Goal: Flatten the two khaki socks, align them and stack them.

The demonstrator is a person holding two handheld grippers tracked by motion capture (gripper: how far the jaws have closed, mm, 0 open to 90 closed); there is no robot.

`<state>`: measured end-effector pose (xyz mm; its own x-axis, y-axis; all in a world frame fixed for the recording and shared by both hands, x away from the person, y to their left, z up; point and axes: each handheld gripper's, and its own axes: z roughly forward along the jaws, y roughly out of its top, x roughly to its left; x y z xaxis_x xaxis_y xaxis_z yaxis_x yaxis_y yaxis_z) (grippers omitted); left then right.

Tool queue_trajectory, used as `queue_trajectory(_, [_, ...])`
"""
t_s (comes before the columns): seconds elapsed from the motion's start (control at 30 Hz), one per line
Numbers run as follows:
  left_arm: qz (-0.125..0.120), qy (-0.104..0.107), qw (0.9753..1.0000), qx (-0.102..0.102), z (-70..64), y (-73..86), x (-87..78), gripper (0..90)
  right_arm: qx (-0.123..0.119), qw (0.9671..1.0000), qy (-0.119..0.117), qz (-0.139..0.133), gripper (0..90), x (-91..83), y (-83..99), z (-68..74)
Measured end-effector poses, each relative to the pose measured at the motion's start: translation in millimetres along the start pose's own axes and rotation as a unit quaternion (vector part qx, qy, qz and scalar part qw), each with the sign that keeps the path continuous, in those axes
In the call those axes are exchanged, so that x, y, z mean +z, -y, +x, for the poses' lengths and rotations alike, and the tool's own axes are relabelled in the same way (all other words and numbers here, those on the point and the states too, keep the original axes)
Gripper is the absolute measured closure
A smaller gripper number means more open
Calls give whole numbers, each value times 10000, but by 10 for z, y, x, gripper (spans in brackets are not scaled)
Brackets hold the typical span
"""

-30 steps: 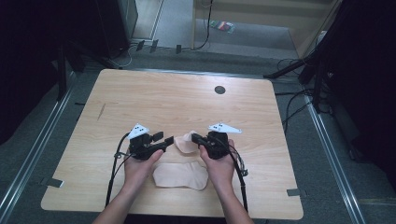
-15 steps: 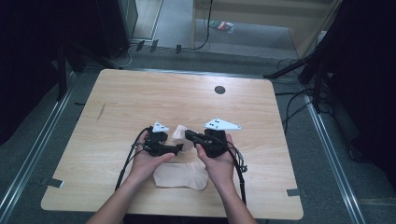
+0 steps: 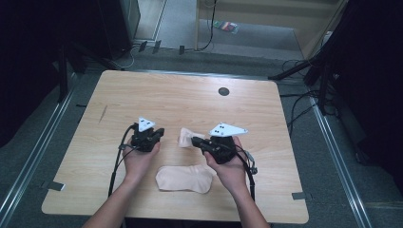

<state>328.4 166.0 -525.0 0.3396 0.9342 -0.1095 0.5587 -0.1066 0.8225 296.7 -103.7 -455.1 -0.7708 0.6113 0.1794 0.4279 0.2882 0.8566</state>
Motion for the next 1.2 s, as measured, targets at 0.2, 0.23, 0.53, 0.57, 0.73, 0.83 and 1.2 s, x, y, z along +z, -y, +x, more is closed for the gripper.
queue_trajectory(0.2, [-7, 592, 9977, -333, 106, 55, -2, 795, 232, 9991, 66, 356, 900, 136, 182, -202])
queue_trajectory(0.23, [54, 659, 9974, -281, 86, 64, 15, 725, 271, 9990, 69, 351, 900, 142, 184, -210])
queue_trajectory(0.53, [746, 1355, 9877, 217, -254, 58, 307, 325, 184, 9998, -1, 102, 900, 135, 43, -118])
queue_trajectory(0.57, [815, 1385, 9864, 327, -299, 46, 336, 314, 191, 9998, -9, 96, 900, 125, 33, -111])
queue_trajectory(0.73, [818, 1129, 9853, 987, -489, 20, 395, 380, 231, 9996, -149, 26, 900, 92, 11, -94])
queue_trajectory(0.83, [786, 785, 9872, 1143, -503, 19, 392, 794, 187, 9995, -270, -9, 900, 63, 1, -71])
queue_trajectory(1.2, [-187, -575, 9927, 1042, -147, -59, 104, 900, -100, 9995, -90, 277, 900, 91, 104, -237])
